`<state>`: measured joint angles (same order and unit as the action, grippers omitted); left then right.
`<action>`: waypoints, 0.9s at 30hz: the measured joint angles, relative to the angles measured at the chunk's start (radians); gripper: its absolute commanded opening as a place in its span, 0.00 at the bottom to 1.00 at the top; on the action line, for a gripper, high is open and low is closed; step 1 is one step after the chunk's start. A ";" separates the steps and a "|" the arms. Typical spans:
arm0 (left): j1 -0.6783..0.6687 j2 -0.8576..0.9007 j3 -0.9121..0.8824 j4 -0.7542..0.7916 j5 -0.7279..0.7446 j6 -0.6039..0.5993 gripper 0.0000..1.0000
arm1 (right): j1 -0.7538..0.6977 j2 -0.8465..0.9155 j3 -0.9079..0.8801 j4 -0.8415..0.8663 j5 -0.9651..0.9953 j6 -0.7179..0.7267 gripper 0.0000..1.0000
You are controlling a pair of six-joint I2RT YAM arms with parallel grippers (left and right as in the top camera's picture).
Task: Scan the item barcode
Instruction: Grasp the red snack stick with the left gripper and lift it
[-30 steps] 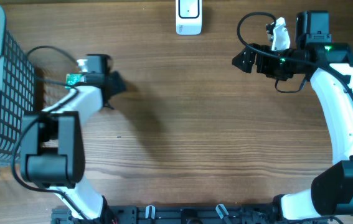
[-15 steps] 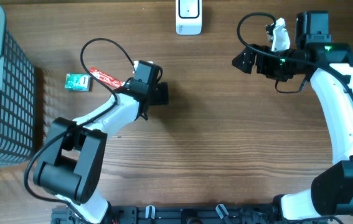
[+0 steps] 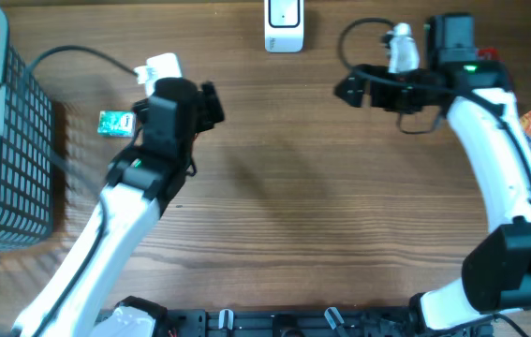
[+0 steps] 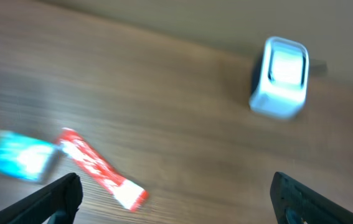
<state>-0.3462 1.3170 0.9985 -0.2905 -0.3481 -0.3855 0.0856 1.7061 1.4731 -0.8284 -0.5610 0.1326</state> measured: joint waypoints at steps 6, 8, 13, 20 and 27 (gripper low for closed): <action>0.056 -0.251 0.024 -0.209 -0.198 -0.085 0.91 | 0.274 0.052 -0.001 0.174 0.103 -0.027 0.99; 0.103 -0.308 0.029 -0.309 -0.226 -0.138 0.91 | 0.382 0.068 -0.001 0.226 0.174 -0.032 0.99; 0.203 -0.383 0.030 -0.475 -0.250 -0.246 0.97 | 0.617 0.110 -0.001 0.410 0.359 -0.058 0.99; 0.232 -0.401 0.031 -0.603 -0.248 -0.298 0.99 | 0.773 0.249 -0.001 0.655 0.503 -0.090 0.99; 0.232 -0.401 0.031 -0.731 -0.220 -0.310 1.00 | 0.775 0.382 -0.003 0.835 0.555 -0.091 0.88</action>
<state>-0.1146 0.9157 1.0290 -1.0210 -0.5682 -0.6952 0.8608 2.0884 1.4700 0.0063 -0.0059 0.0414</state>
